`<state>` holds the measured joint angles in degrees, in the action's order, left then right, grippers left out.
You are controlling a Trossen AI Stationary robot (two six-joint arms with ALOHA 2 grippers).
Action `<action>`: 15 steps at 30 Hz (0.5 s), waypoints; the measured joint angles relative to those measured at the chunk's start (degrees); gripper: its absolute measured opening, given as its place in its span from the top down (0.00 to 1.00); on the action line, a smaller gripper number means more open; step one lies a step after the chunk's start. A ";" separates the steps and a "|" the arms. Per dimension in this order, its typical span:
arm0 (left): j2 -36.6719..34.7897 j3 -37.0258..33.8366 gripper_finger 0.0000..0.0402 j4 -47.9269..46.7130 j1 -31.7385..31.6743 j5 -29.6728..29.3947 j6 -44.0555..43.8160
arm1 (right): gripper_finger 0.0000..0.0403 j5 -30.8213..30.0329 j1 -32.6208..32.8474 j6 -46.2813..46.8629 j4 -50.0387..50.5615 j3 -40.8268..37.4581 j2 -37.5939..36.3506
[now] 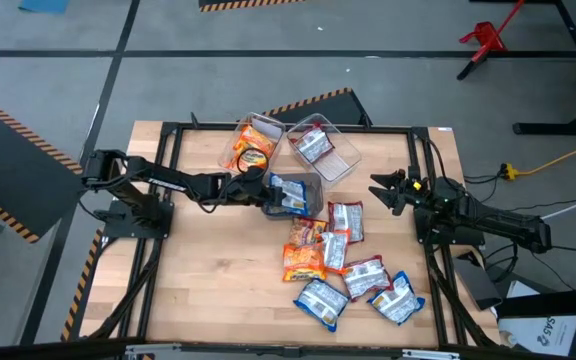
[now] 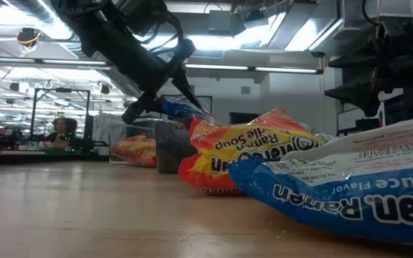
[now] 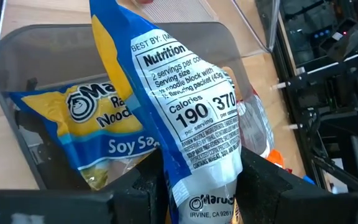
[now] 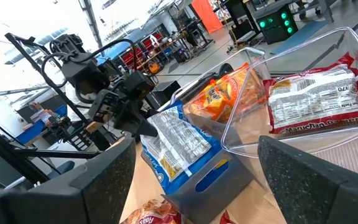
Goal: Sort Maruchan noodles
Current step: Put the blue noodle pack into the black transparent bin
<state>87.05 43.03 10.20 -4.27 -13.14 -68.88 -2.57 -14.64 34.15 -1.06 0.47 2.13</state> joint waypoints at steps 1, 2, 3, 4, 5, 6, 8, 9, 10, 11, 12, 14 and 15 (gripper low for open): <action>0.00 0.00 0.64 0.04 0.00 0.03 0.00 | 0.20 0.00 0.00 0.00 0.00 0.00 -0.02; 0.00 0.00 0.64 0.04 0.00 0.21 -0.02 | 0.20 0.00 -0.01 0.01 0.00 -0.01 -0.01; 0.00 0.00 0.64 0.03 0.00 0.25 0.00 | 0.20 0.00 -0.02 0.01 0.00 0.00 -0.01; 0.00 0.00 0.64 0.01 0.00 0.22 0.02 | 0.20 0.00 -0.01 0.01 0.00 -0.01 -0.01; 0.00 0.00 0.64 -0.01 0.00 -0.03 0.01 | 0.20 0.00 -0.02 0.00 0.00 -0.01 0.00; 0.00 0.00 0.64 -0.05 0.00 -0.40 -0.02 | 0.20 0.00 -0.01 0.02 0.00 0.00 0.00; 0.00 0.00 0.64 -0.19 0.00 -0.50 -0.42 | 0.20 0.00 -0.02 0.02 0.00 0.00 0.00; 0.00 0.00 0.64 -0.32 0.00 -0.68 -0.08 | 0.20 0.00 -0.02 0.00 0.00 0.00 -0.02; 0.00 0.00 0.64 -0.34 0.00 -0.83 0.03 | 0.20 0.00 -0.01 0.00 0.00 -0.01 -0.01; 0.00 0.00 0.64 -0.34 0.00 -0.84 0.16 | 0.20 0.00 -0.02 0.01 0.00 0.00 0.00; 0.00 0.00 0.64 -0.37 0.00 -0.88 0.17 | 0.20 0.00 -0.02 0.01 0.00 -0.01 0.00; 0.00 0.00 0.64 -0.50 0.00 -1.08 0.32 | 0.20 0.00 -0.01 0.01 0.00 -0.01 -0.01; 0.00 0.00 0.64 -0.37 0.00 -1.01 0.90 | 0.20 0.00 -0.01 0.01 0.00 -0.01 -0.02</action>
<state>87.05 43.03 9.83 -4.27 -14.15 -67.98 -2.57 -14.65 34.16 -1.06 0.45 2.11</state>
